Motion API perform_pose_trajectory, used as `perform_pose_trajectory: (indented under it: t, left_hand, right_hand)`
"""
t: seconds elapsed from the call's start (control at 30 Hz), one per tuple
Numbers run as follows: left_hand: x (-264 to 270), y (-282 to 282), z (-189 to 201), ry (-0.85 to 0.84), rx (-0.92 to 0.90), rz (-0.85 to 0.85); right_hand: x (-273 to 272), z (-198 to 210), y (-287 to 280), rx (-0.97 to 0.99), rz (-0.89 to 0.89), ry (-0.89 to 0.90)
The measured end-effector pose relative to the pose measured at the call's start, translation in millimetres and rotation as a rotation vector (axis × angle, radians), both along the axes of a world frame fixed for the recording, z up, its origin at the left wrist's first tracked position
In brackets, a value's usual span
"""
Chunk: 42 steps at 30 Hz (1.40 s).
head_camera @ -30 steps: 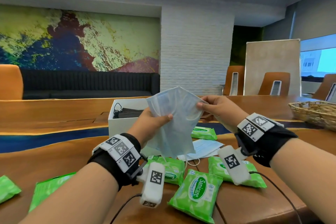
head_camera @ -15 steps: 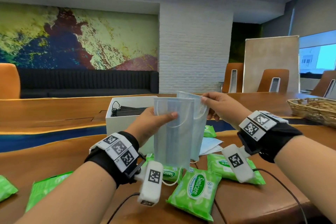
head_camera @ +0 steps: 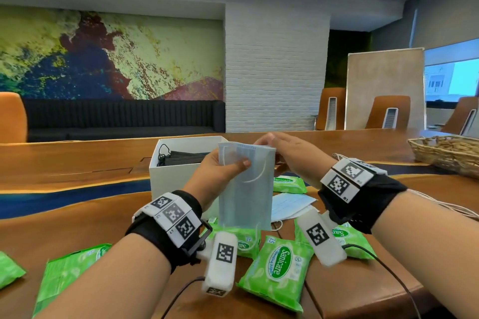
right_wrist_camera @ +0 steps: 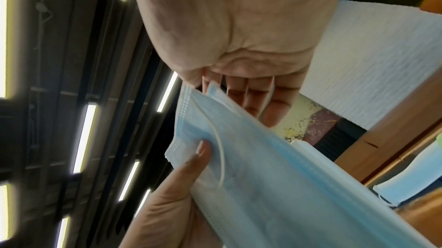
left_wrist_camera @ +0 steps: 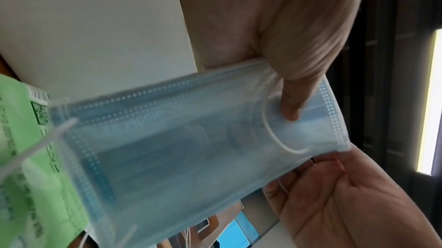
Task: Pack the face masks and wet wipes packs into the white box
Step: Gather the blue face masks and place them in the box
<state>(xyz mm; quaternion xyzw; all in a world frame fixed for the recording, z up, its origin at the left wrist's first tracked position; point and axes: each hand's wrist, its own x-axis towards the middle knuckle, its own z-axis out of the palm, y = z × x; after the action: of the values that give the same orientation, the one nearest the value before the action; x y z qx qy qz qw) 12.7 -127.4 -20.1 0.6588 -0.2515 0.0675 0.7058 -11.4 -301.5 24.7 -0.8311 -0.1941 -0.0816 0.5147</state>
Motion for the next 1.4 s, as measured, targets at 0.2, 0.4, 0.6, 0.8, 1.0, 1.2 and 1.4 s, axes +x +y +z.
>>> perform_pose_trajectory:
  t: [0.2, 0.4, 0.6, 0.8, 1.0, 1.2, 1.4]
  left_hand:
    - [3, 2, 1, -0.077, -0.031, 0.083]
    - [1, -1, -3, -0.086, -0.087, 0.059]
    - [2, 3, -8, 0.115, 0.050, -0.133]
    - [19, 16, -12, 0.141, -0.086, 0.030]
    - [34, 38, -24, 0.189, -0.402, 0.006]
    - [41, 40, -43, 0.261, -0.416, -0.009]
    - [47, 53, -41, 0.240, -0.453, -0.025]
  right_hand:
    - [2, -10, -2, -0.006, 0.056, 0.065]
    - [3, -22, -2, 0.104, 0.086, 0.052]
    - [5, -11, -2, 0.393, 0.126, 0.059]
    - [22, -20, -19, -0.096, -0.077, 0.177]
    - [54, -33, -33, -0.695, -0.074, 0.484]
    - [102, -40, -7, -1.196, -0.069, 0.429]
    - [123, -53, 19, -1.597, -0.039, 0.389]
